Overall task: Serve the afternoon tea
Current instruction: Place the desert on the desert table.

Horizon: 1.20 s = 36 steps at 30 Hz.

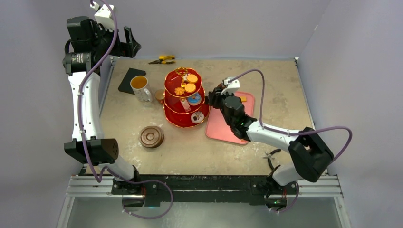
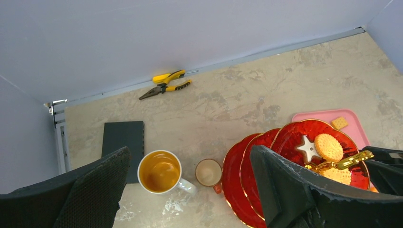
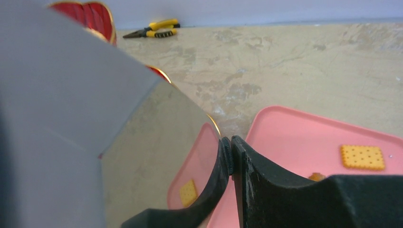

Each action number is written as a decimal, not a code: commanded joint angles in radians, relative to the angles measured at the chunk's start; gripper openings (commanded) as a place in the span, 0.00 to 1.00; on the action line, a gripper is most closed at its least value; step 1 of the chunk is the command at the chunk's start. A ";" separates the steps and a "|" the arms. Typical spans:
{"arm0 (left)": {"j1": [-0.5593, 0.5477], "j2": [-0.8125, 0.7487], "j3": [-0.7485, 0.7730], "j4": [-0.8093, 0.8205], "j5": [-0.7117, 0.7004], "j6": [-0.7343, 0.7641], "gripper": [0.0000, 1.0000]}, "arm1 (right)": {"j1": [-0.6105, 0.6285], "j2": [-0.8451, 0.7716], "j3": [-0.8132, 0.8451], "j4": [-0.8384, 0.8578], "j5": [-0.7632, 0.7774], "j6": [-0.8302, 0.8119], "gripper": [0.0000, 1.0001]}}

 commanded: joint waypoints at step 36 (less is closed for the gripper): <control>0.010 -0.028 0.028 0.016 0.020 -0.002 0.96 | -0.110 -0.014 -0.078 0.070 -0.009 0.081 0.61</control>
